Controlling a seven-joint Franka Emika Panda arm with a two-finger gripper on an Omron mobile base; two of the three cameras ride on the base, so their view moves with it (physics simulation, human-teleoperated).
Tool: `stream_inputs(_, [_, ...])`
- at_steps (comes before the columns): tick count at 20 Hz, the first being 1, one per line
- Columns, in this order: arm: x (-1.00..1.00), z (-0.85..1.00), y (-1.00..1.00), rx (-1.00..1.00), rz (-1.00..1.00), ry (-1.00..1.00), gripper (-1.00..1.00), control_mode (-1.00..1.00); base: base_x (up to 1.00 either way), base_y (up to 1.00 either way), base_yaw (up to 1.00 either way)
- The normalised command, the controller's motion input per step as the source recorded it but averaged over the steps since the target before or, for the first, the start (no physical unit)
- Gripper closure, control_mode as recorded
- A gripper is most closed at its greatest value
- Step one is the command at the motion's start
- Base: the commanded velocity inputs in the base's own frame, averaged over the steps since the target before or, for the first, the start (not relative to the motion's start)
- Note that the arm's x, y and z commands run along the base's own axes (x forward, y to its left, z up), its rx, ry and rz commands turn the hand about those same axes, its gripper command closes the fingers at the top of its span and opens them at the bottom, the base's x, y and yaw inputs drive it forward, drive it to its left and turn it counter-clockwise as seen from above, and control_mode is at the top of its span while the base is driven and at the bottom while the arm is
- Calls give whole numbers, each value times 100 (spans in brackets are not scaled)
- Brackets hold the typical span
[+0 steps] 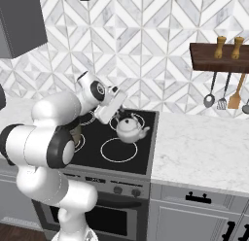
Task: Pick the kettle from the counter and place it on a stove burner. Then turn the burner on.
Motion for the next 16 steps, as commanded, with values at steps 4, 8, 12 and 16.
stream_inputs(4, [0,-16,35,21,0,0,100,-100,0,0,0])
stream_inputs(8, [0,-5,14,8,0,0,100,-100,0,0,0])
stream_inputs(12, [0,-19,7,-2,0,0,100,-100,0,0,0])
stream_inputs(16, [0,-30,11,0,0,1,100,-100,0,0,0])
